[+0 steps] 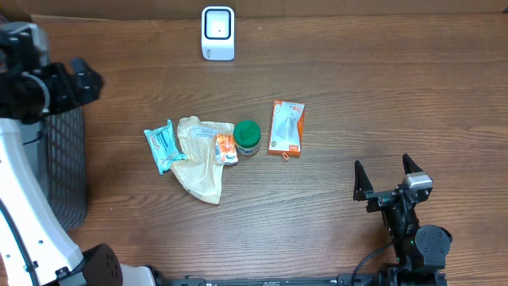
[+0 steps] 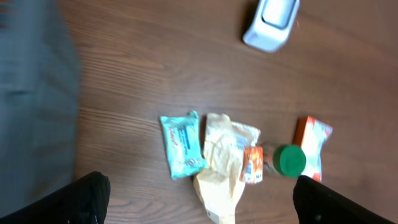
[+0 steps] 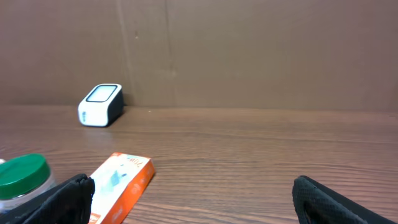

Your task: Scan the item barcode

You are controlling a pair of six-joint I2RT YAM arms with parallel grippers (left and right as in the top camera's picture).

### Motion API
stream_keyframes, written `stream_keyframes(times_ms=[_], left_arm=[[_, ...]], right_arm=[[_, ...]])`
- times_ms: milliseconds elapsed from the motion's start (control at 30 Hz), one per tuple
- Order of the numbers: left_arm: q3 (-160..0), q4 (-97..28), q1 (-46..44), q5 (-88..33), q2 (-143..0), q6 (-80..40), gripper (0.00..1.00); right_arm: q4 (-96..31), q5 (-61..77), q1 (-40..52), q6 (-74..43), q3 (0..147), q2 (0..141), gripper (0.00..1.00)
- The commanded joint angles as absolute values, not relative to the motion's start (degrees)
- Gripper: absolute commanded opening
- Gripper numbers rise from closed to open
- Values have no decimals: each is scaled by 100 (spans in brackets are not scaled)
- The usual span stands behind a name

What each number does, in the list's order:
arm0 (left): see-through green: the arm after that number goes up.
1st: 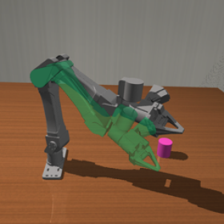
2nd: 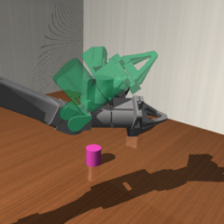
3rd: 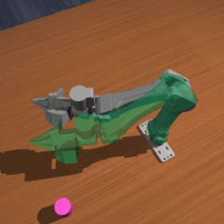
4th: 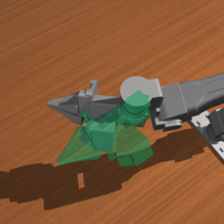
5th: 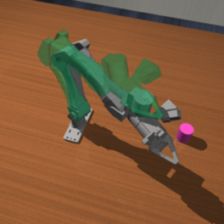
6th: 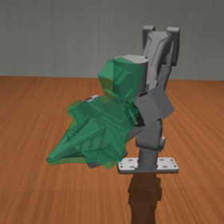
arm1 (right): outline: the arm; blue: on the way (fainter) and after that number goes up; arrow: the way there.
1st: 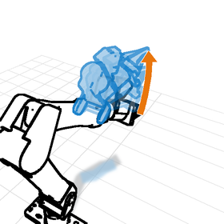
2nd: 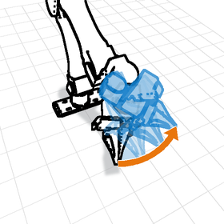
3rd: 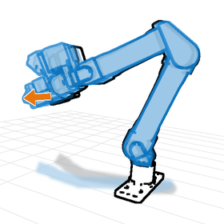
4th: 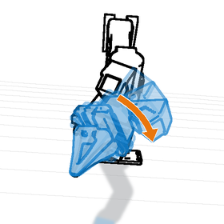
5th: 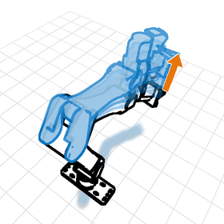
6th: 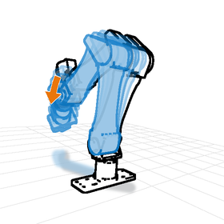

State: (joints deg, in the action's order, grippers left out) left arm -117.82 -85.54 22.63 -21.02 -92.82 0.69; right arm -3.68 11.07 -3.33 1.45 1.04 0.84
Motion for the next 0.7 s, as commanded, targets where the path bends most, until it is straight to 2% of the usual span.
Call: stream_keyframes(times_ms=[0,133,300,533,667], left_arm=[[-11207,-8458,2027,-1745,-9253,331,96],[-10466,-8119,2036,-1708,-9253,694,96],[-9804,-7843,2154,-657,-9253,637,98],[-9738,-7776,2359,419,-9251,449,99],[-9738,-7710,2624,572,-9251,360,100]], right_arm=[[-351,1323,-355,126,47,23,100],[-346,1319,-355,128,47,23,100],[-346,1326,-355,126,47,23,100],[-346,1341,-355,126,47,23,100],[-346,1369,-355,126,47,23,100]])
